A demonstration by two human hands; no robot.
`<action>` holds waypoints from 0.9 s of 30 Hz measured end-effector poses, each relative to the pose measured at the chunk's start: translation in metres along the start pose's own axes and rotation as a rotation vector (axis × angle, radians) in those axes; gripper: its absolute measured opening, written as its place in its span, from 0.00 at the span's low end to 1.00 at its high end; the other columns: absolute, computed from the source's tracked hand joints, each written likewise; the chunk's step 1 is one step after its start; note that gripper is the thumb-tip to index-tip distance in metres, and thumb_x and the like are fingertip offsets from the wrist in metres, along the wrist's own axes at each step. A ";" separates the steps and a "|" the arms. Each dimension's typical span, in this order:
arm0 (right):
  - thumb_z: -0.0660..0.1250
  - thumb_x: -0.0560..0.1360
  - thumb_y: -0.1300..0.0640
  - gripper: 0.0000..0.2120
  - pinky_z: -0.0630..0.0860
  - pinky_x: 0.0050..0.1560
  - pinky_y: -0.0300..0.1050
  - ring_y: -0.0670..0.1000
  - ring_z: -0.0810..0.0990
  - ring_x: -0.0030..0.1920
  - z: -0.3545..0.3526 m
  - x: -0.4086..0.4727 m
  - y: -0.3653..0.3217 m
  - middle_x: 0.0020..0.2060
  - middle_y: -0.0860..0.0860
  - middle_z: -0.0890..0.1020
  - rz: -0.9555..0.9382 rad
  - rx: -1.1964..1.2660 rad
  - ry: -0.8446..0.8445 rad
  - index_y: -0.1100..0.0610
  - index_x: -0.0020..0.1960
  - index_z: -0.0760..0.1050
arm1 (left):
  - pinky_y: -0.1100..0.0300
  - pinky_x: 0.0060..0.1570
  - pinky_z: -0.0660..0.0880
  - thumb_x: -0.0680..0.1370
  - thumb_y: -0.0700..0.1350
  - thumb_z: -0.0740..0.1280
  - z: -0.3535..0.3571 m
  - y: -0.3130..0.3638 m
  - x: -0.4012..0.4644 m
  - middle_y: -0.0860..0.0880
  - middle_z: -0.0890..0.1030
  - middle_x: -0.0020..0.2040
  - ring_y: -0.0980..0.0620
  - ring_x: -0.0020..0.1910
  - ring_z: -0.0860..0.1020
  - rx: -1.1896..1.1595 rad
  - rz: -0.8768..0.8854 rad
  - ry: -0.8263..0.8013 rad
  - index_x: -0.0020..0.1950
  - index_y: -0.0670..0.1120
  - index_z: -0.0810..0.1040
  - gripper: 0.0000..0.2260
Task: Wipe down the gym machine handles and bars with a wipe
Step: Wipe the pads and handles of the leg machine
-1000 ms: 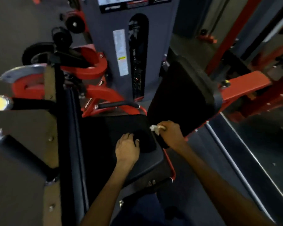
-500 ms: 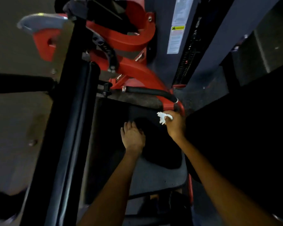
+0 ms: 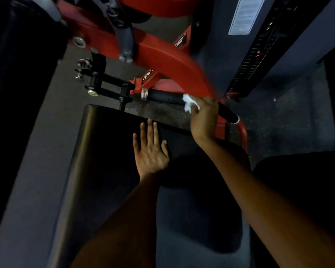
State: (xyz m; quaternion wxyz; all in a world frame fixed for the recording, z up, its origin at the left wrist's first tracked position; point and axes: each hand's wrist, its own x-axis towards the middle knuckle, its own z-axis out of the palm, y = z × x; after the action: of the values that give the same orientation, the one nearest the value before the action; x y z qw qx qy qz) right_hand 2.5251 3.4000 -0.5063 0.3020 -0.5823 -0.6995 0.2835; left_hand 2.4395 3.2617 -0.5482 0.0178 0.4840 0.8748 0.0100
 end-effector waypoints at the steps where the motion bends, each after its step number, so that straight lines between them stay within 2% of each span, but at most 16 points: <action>1: 0.64 0.73 0.66 0.15 0.69 0.54 0.42 0.59 0.73 0.52 0.010 0.008 -0.006 0.48 0.57 0.79 -0.080 0.019 0.012 0.57 0.58 0.80 | 0.48 0.73 0.46 0.80 0.52 0.49 0.002 0.000 0.001 0.45 0.59 0.78 0.46 0.77 0.58 0.012 0.003 0.021 0.77 0.42 0.59 0.27; 3: 0.60 0.73 0.66 0.16 0.66 0.52 0.36 0.58 0.74 0.52 0.031 0.025 -0.022 0.50 0.58 0.79 -0.295 0.043 -0.096 0.59 0.57 0.80 | 0.48 0.73 0.47 0.80 0.52 0.49 0.006 0.000 0.002 0.45 0.59 0.78 0.46 0.77 0.57 0.020 -0.002 0.044 0.78 0.42 0.59 0.27; 5: 0.57 0.73 0.64 0.16 0.72 0.55 0.41 0.57 0.76 0.54 0.046 0.036 -0.027 0.52 0.59 0.79 -0.521 0.016 -0.282 0.61 0.56 0.80 | 0.48 0.73 0.46 0.80 0.52 0.49 0.008 -0.001 0.001 0.45 0.59 0.78 0.46 0.77 0.57 0.029 -0.004 0.050 0.78 0.42 0.59 0.27; 7: 0.61 0.71 0.66 0.15 0.78 0.50 0.48 0.57 0.79 0.52 0.049 0.043 -0.008 0.51 0.59 0.81 -0.696 -0.028 -0.286 0.64 0.54 0.80 | 0.47 0.73 0.48 0.80 0.52 0.50 0.009 -0.001 0.001 0.44 0.60 0.78 0.46 0.77 0.58 0.032 0.002 0.071 0.77 0.41 0.61 0.27; 10: 0.58 0.71 0.64 0.17 0.75 0.50 0.45 0.56 0.77 0.49 0.024 0.042 0.040 0.49 0.59 0.81 -0.623 -0.011 -0.160 0.64 0.54 0.80 | 0.47 0.73 0.50 0.80 0.52 0.51 0.009 -0.001 0.001 0.44 0.61 0.77 0.46 0.76 0.59 0.018 -0.004 0.088 0.77 0.41 0.62 0.27; 12: 0.54 0.72 0.61 0.19 0.68 0.54 0.37 0.52 0.75 0.51 0.005 0.036 0.063 0.51 0.60 0.79 -0.432 -0.038 -0.091 0.62 0.56 0.79 | 0.47 0.73 0.50 0.80 0.52 0.51 0.008 0.000 0.001 0.45 0.61 0.77 0.46 0.76 0.59 0.022 -0.005 0.086 0.77 0.42 0.62 0.27; 15: 0.58 0.73 0.59 0.14 0.67 0.53 0.43 0.55 0.74 0.49 0.011 0.037 0.050 0.47 0.59 0.77 -0.098 0.137 0.071 0.53 0.52 0.81 | 0.47 0.72 0.51 0.79 0.52 0.51 0.009 -0.001 0.002 0.45 0.62 0.77 0.46 0.76 0.60 0.035 -0.011 0.102 0.76 0.42 0.63 0.27; 17: 0.61 0.75 0.63 0.12 0.67 0.53 0.33 0.47 0.73 0.52 0.029 0.044 0.011 0.52 0.59 0.76 -0.189 0.118 0.037 0.59 0.55 0.79 | 0.47 0.72 0.51 0.79 0.52 0.51 0.009 -0.001 0.003 0.45 0.63 0.77 0.46 0.76 0.60 0.048 -0.008 0.110 0.76 0.42 0.63 0.27; 18: 0.64 0.75 0.64 0.11 0.66 0.53 0.27 0.43 0.71 0.53 0.038 0.045 -0.009 0.53 0.58 0.75 -0.320 0.142 -0.053 0.62 0.56 0.78 | 0.47 0.73 0.51 0.79 0.52 0.51 0.009 0.000 0.003 0.45 0.62 0.77 0.47 0.76 0.60 0.054 -0.012 0.103 0.76 0.42 0.63 0.27; 19: 0.67 0.74 0.63 0.11 0.66 0.53 0.24 0.44 0.71 0.54 0.048 0.044 -0.023 0.53 0.58 0.76 -0.479 0.116 -0.163 0.63 0.55 0.79 | 0.47 0.73 0.50 0.79 0.52 0.51 0.010 -0.001 0.003 0.45 0.62 0.77 0.47 0.76 0.59 0.058 -0.014 0.100 0.77 0.43 0.62 0.27; 21: 0.71 0.69 0.65 0.10 0.73 0.49 0.29 0.51 0.73 0.53 0.060 0.039 -0.028 0.51 0.55 0.79 -0.696 0.029 -0.316 0.63 0.51 0.81 | 0.48 0.73 0.49 0.79 0.52 0.51 0.011 -0.002 0.003 0.45 0.62 0.77 0.48 0.76 0.58 0.061 -0.016 0.109 0.77 0.43 0.62 0.27; 22: 0.70 0.68 0.67 0.11 0.77 0.46 0.38 0.53 0.75 0.52 0.061 0.040 -0.017 0.50 0.55 0.80 -0.738 -0.007 -0.308 0.63 0.51 0.81 | 0.48 0.73 0.49 0.79 0.52 0.51 0.011 -0.002 0.003 0.45 0.62 0.77 0.48 0.76 0.58 0.062 -0.017 0.115 0.77 0.43 0.62 0.27; 23: 0.67 0.69 0.67 0.12 0.78 0.46 0.43 0.54 0.76 0.51 0.055 0.041 -0.001 0.50 0.56 0.81 -0.723 -0.022 -0.279 0.63 0.51 0.81 | 0.48 0.73 0.49 0.79 0.52 0.50 0.012 -0.002 0.004 0.45 0.62 0.77 0.48 0.76 0.58 0.061 -0.017 0.120 0.77 0.43 0.62 0.27; 24: 0.64 0.71 0.65 0.12 0.77 0.49 0.42 0.55 0.77 0.52 0.043 0.041 0.014 0.52 0.57 0.81 -0.675 -0.042 -0.238 0.63 0.53 0.80 | 0.48 0.73 0.49 0.79 0.52 0.50 0.012 -0.002 0.003 0.45 0.62 0.77 0.48 0.76 0.57 0.056 -0.019 0.124 0.77 0.43 0.62 0.27; 26: 0.57 0.75 0.61 0.16 0.69 0.55 0.30 0.54 0.75 0.55 0.014 0.035 0.046 0.55 0.60 0.79 -0.526 -0.138 -0.144 0.65 0.56 0.78 | 0.48 0.74 0.49 0.80 0.52 0.50 0.013 -0.002 0.003 0.46 0.60 0.78 0.49 0.77 0.56 0.048 -0.021 0.125 0.77 0.44 0.61 0.27; 27: 0.56 0.75 0.61 0.15 0.66 0.53 0.28 0.54 0.75 0.54 0.001 0.030 0.056 0.54 0.63 0.79 -0.484 -0.223 -0.065 0.66 0.54 0.78 | 0.48 0.74 0.49 0.80 0.52 0.50 0.013 -0.001 0.002 0.46 0.60 0.78 0.49 0.77 0.55 0.045 -0.023 0.123 0.77 0.44 0.61 0.27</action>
State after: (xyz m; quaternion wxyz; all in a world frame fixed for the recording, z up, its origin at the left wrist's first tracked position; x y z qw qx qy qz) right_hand 2.5564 3.4388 -0.5464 0.2726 -0.4182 -0.8547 0.1426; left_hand 2.4379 3.2627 -0.5610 -0.0468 0.4726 0.8798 0.0197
